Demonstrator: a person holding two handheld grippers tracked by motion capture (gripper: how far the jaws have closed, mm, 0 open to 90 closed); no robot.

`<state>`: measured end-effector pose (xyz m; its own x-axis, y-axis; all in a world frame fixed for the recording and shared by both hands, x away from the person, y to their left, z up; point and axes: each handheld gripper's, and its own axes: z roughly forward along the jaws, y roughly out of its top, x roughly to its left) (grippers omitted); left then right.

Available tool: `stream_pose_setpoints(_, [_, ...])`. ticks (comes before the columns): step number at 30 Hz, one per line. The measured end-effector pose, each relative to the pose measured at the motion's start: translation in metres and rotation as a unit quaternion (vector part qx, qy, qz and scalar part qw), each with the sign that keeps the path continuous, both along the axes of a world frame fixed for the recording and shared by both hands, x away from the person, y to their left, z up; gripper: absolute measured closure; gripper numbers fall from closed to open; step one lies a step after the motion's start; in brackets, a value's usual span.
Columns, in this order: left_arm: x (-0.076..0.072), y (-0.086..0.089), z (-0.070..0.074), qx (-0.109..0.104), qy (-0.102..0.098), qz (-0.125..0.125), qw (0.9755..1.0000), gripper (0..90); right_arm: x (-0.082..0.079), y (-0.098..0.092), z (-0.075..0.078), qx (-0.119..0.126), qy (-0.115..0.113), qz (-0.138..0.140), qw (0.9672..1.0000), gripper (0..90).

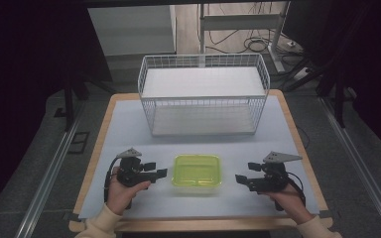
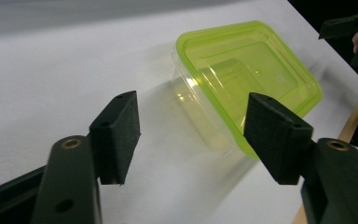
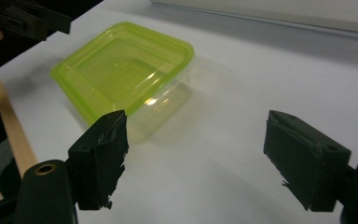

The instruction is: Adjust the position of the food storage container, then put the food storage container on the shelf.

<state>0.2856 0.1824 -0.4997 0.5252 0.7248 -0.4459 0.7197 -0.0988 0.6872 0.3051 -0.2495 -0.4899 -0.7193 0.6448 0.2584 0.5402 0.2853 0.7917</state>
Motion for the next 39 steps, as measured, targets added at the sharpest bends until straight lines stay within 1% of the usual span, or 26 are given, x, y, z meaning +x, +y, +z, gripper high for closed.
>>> stream_pose_setpoints(1, [0.001, -0.001, -0.002, -0.013, 0.012, -0.005, 0.9998, 33.5, 0.002, 0.005, 0.0, 0.008, 0.012, 0.005, 0.9999, 23.9])
stream_pose_setpoints(2, [0.001, -0.001, -0.002, -0.013, 0.012, -0.005, 0.9998, 32.9, 0.002, 0.005, 0.0, 0.008, 0.012, 0.005, 0.9999, 23.9])
stream_pose_setpoints(3, [0.001, -0.002, -0.004, -0.018, 0.017, -0.008, 0.9997, 32.9, 0.002, 0.006, -0.001, 0.01, 0.015, 0.004, 0.9998, 24.4])
stream_pose_setpoints(5, [0.003, -0.002, -0.005, -0.025, 0.021, -0.006, 0.9994, 33.2, 0.006, 0.012, -0.002, 0.012, 0.028, 0.004, 0.9995, 25.5])
stream_pose_setpoints(6, [0.003, -0.002, -0.005, -0.025, 0.021, -0.006, 0.9994, 33.4, 0.006, 0.012, -0.002, 0.012, 0.028, 0.004, 0.9995, 25.5])
stream_pose_setpoints(8, [0.005, -0.004, -0.006, -0.03, 0.024, -0.006, 0.9992, 33.5, 0.008, 0.017, -0.005, 0.01, 0.037, 0.0, 0.9993, 26.6])
stream_pose_setpoints(10, [0.008, -0.007, -0.008, -0.032, 0.032, -0.012, 0.9989, 33.3, 0.01, 0.02, -0.006, 0.016, 0.043, -0.002, 0.9989, 27.5])
stream_pose_setpoints(12, [0.011, -0.009, -0.01, -0.04, 0.04, -0.012, 0.9983, 33.2, 0.014, 0.023, -0.006, 0.026, 0.049, -0.004, 0.9984, 29.2])
stream_pose_setpoints(13, [0.013, -0.009, -0.011, -0.041, 0.044, -0.013, 0.9981, 33.4, 0.016, 0.024, -0.006, 0.032, 0.053, -0.007, 0.998, 30.0])
stream_pose_setpoints(14, [0.013, -0.009, -0.011, -0.041, 0.044, -0.013, 0.9981, 33.7, 0.016, 0.024, -0.006, 0.032, 0.053, -0.007, 0.998, 30.0])
stream_pose_setpoints(15, [0.015, -0.01, -0.013, -0.045, 0.049, -0.014, 0.9977, 34.1, 0.02, 0.026, -0.005, 0.042, 0.059, -0.011, 0.9973, 31.5])
stream_pose_setpoints(20, [0.02, -0.013, -0.016, -0.048, 0.057, -0.016, 0.9971, 35.6, 0.025, 0.03, -0.01, 0.045, 0.072, -0.013, 0.9964, 33.4])
stream_pose_setpoints(22, [0.023, -0.017, -0.017, -0.045, 0.06, -0.022, 0.9969, 36.2, 0.028, 0.034, -0.013, 0.052, 0.083, -0.013, 0.9951, 34.8])
stream_pose_setpoints(24, [0.024, -0.018, -0.017, -0.047, 0.062, -0.023, 0.9967, 37.6, 0.029, 0.036, -0.014, 0.054, 0.089, -0.015, 0.9945, 35.1])
stream_pose_setpoints(25, [0.027, -0.02, -0.017, -0.053, 0.066, -0.023, 0.9961, 38.3, 0.03, 0.039, -0.016, 0.058, 0.096, -0.015, 0.9936, 35.9])
stream_pose_setpoints(27, [0.028, -0.021, -0.017, -0.055, 0.069, -0.025, 0.9958, 39.2, 0.03, 0.041, -0.017, 0.06, 0.101, -0.016, 0.9929, 36.1])
stream_pose_setpoints(28, [0.028, -0.023, -0.018, -0.055, 0.07, -0.026, 0.9957, 41.3, 0.032, 0.045, -0.02, 0.067, 0.113, -0.018, 0.9912, 36.9])
stream_pose_setpoints(29, [0.029, -0.026, -0.019, -0.052, 0.074, -0.027, 0.9956, 42.5, 0.032, 0.047, -0.021, 0.069, 0.117, -0.02, 0.9905, 37.6])
stream_pose_setpoints(30, [0.029, -0.026, -0.019, -0.052, 0.074, -0.027, 0.9956, 44.5, 0.032, 0.047, -0.021, 0.069, 0.117, -0.02, 0.9905, 37.6])
stream_pose_setpoints(31, [0.029, -0.026, -0.019, -0.051, 0.074, -0.029, 0.9955, 44.5, 0.032, 0.049, -0.022, 0.069, 0.119, -0.021, 0.9903, 38.4])
stream_pose_setpoints(32, [0.029, -0.027, -0.02, -0.054, 0.077, -0.03, 0.9951, 49.1, 0.032, 0.051, -0.024, 0.066, 0.125, -0.021, 0.9898, 39.9])
stream_pose_setpoints(33, [0.029, -0.027, -0.021, -0.057, 0.077, -0.03, 0.995, 51.5, 0.031, 0.052, -0.025, 0.064, 0.129, -0.021, 0.9894, 40.9])
stream_pose_setpoints(36, [0.03, -0.027, -0.023, -0.06, 0.085, -0.037, 0.9939, 56.4, 0.03, 0.052, -0.027, 0.068, 0.141, -0.023, 0.9874, 45.5])
stream_pose_setpoints(37, [0.03, -0.027, -0.024, -0.063, 0.084, -0.036, 0.9938, 57.8, 0.03, 0.051, -0.028, 0.07, 0.146, -0.024, 0.9865, 47.7])
stream_pose_setpoints(38, [0.03, -0.027, -0.024, -0.063, 0.084, -0.036, 0.9938, 59.2, 0.03, 0.051, -0.028, 0.07, 0.146, -0.024, 0.9865, 47.7])
stream_pose_setpoints(39, [0.03, -0.027, -0.024, -0.063, 0.088, -0.036, 0.9935, 59.2, 0.031, 0.051, -0.029, 0.074, 0.151, -0.023, 0.9856, 49.5])
